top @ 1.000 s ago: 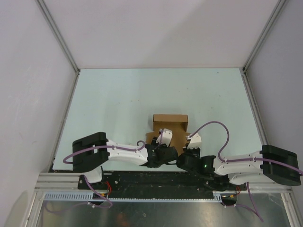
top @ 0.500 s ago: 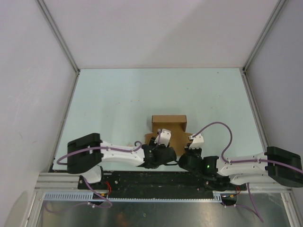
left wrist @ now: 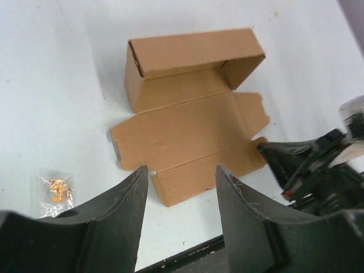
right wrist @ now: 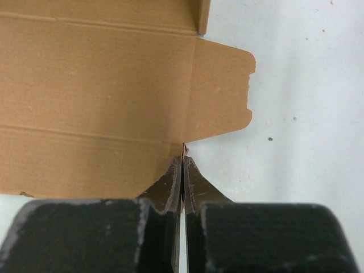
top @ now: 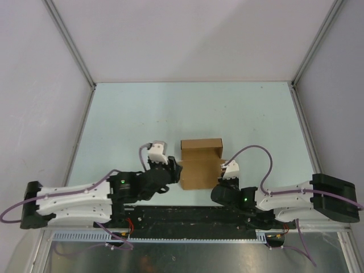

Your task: Fold the paper box

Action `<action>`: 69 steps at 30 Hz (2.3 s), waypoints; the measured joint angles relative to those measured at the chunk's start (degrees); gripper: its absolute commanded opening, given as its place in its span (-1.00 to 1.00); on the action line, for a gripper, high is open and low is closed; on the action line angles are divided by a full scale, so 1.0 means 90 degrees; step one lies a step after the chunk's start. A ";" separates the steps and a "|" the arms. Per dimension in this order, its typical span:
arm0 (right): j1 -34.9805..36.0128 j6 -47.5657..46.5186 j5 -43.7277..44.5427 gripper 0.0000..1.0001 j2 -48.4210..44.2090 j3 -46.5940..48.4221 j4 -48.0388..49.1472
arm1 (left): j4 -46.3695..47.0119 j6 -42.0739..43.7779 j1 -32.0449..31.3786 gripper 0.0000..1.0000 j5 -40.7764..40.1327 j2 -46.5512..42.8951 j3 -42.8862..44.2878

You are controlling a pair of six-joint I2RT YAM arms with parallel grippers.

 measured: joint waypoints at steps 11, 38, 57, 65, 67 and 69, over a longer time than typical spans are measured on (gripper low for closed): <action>0.0185 -0.0267 0.0333 -0.96 0.1785 0.1192 -0.0255 | -0.0160 0.0092 0.0554 0.13 -0.0151 -0.1746 -0.0204; 0.1129 0.0724 0.1979 -0.87 0.5498 0.4131 -0.3818 | -0.0376 0.0114 0.0656 0.13 -0.0146 -0.1676 -0.0301; 0.1209 0.1401 0.1358 0.00 0.4607 0.4153 -0.3808 | -0.0384 0.0223 0.0741 0.25 -0.0148 -0.1496 -0.0301; 0.1197 0.1749 0.1195 0.22 0.3857 0.4153 -0.3866 | -0.0384 0.0272 0.0865 0.26 -0.0126 -0.0945 -0.0304; 0.1195 0.1792 0.1166 0.24 0.3517 0.4133 -0.3866 | -0.0386 0.0277 0.0911 0.26 -0.0092 -0.0733 -0.0304; 0.1185 0.1814 0.1149 0.25 0.3053 0.4044 -0.3810 | -0.0386 0.0277 0.0976 0.25 -0.0056 -0.0488 -0.0311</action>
